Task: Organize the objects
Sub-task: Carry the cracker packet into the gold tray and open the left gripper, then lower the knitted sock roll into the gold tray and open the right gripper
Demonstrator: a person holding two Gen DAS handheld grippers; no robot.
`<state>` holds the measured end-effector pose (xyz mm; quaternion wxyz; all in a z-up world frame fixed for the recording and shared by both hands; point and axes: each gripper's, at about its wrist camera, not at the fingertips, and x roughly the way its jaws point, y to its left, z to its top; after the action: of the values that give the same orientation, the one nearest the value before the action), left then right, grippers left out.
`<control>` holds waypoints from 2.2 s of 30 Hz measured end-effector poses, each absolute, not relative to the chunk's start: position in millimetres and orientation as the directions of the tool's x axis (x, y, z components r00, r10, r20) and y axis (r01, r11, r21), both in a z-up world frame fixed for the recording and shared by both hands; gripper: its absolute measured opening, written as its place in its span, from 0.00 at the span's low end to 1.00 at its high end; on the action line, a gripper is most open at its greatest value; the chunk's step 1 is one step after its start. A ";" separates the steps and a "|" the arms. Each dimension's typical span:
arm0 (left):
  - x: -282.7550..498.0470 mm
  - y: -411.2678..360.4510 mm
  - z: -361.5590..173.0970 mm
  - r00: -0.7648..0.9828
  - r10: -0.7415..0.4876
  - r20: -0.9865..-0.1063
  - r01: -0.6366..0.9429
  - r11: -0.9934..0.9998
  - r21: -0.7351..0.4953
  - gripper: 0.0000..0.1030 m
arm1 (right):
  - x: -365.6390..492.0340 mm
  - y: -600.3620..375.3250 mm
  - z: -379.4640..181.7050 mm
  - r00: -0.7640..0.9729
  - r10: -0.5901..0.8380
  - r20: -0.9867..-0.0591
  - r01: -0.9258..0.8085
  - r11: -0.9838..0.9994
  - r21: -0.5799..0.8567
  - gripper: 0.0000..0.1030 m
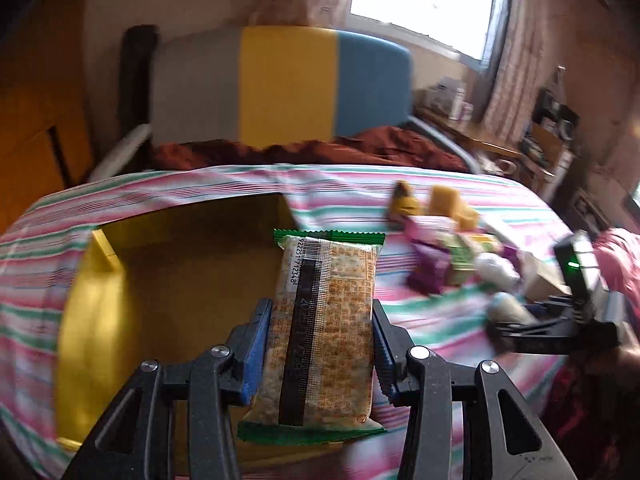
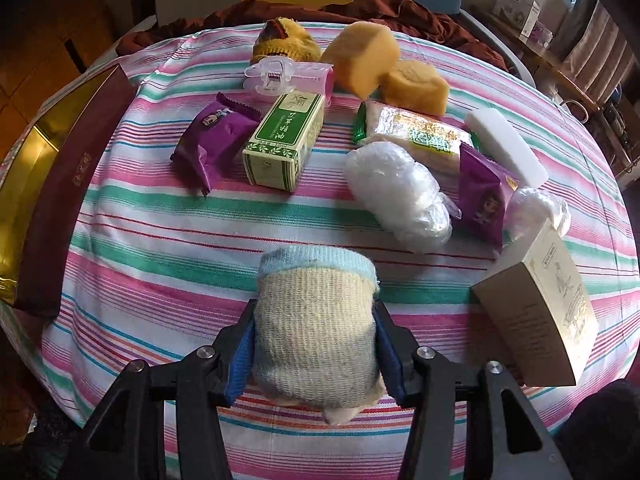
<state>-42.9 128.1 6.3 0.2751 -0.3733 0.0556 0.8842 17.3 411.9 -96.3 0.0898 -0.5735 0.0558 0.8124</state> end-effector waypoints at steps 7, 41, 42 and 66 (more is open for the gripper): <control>-99.9 43.4 -41.1 -0.602 0.187 -0.776 -0.321 -0.947 0.021 0.45 | 15.1 407.6 -97.1 -0.321 0.101 -0.942 -0.204 -0.978 -0.036 0.52; -34.1 6.0 -4.8 -0.702 0.218 -0.678 -0.217 -0.972 -0.087 0.63 | -34.1 331.7 -45.1 -0.450 -0.061 -0.891 -0.019 -0.997 0.078 0.52; -33.3 5.0 -4.2 -0.702 0.220 -0.677 -0.215 -0.972 -0.094 0.64 | -38.3 311.6 -39.8 -0.469 -0.081 -0.879 0.011 -0.996 0.085 0.52; -28.6 -22.4 -10.9 -0.682 0.241 -0.690 -0.167 -0.971 -0.173 0.70 | -133.5 195.3 -10.3 -0.581 -0.027 -0.814 0.116 -0.992 -0.049 0.79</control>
<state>-28.6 -22.4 -10.9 0.1113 -0.3827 -0.0481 0.9159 -133.5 195.3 -10.3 -0.0402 -0.4561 -0.0484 0.8877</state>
